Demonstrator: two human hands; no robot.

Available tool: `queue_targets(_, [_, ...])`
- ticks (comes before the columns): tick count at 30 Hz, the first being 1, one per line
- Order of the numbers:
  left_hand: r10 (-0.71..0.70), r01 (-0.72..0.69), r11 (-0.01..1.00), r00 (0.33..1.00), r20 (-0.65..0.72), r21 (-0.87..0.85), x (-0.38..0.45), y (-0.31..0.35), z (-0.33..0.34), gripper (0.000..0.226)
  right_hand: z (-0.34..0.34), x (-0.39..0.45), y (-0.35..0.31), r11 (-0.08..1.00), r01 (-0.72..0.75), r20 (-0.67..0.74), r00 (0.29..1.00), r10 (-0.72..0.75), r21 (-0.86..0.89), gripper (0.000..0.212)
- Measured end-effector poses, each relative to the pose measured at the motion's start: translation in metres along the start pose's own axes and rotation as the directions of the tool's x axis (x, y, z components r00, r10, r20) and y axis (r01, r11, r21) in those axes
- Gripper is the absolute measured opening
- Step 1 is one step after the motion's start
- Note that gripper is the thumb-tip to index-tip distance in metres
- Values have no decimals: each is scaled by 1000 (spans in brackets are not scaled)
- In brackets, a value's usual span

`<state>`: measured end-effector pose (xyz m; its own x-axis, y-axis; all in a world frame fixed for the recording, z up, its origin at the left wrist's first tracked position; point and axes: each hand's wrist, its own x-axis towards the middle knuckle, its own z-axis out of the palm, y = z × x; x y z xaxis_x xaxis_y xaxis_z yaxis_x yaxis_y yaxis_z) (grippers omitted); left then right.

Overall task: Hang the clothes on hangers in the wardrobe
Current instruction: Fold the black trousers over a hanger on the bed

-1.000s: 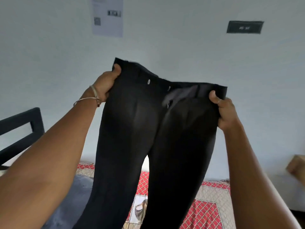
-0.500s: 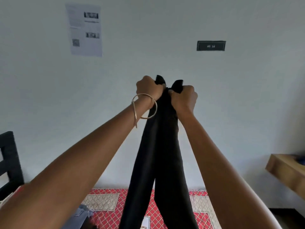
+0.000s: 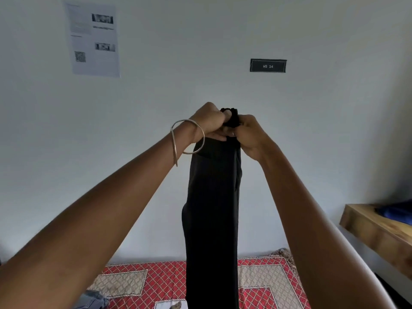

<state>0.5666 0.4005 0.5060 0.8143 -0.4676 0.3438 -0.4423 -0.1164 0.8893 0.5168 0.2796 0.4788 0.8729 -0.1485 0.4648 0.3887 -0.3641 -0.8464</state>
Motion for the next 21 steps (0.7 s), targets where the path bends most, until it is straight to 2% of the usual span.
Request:
queue_targets(2, [154,-134,953,987,-54,271,4,-6,-8,38,-6,2,3,1000,-6,-28,1000,6,-9,26])
queue_targets(4, [361,-252,790,928,-91,558,13,-16,-14,39,-10,3,1,1000,2,-30,1000,-2,22,32])
queue_targets(5, [438,-295,730,895,-91,616,14,-20,-14,45,-11,1,1,999,18,-23,1000,-17,40,33])
queue_targets(7, [512,-403,704,859,-23,585,19,-29,-20,76,-12,-1,1,994,72,6,997,-73,79,34])
queue_targets(8, [515,-450,718,857,30,531,21,-33,-21,83,-12,-3,2,990,99,16,995,-101,100,32])
queue_targets(9, [505,-474,723,859,82,503,19,-33,-22,79,-14,-5,3,985,128,10,991,-130,117,30])
queue_targets(11, [459,-475,734,874,160,485,20,-34,-22,55,-16,-8,9,975,151,-41,988,-146,161,26])
queue_targets(13, [441,-456,711,882,166,535,16,-37,-18,36,-13,-12,22,961,135,-127,986,-107,240,27])
queue_targets(16, [473,-463,675,869,145,574,11,-38,-13,28,-13,-18,47,902,109,-181,983,-35,418,21])
queue_targets(18, [496,-459,660,861,114,595,11,-37,-14,23,-17,-25,70,883,35,-100,995,14,469,20])
queue_targets(21, [490,-435,667,868,84,604,8,-35,-15,13,-18,-44,117,928,-149,160,982,99,343,10])
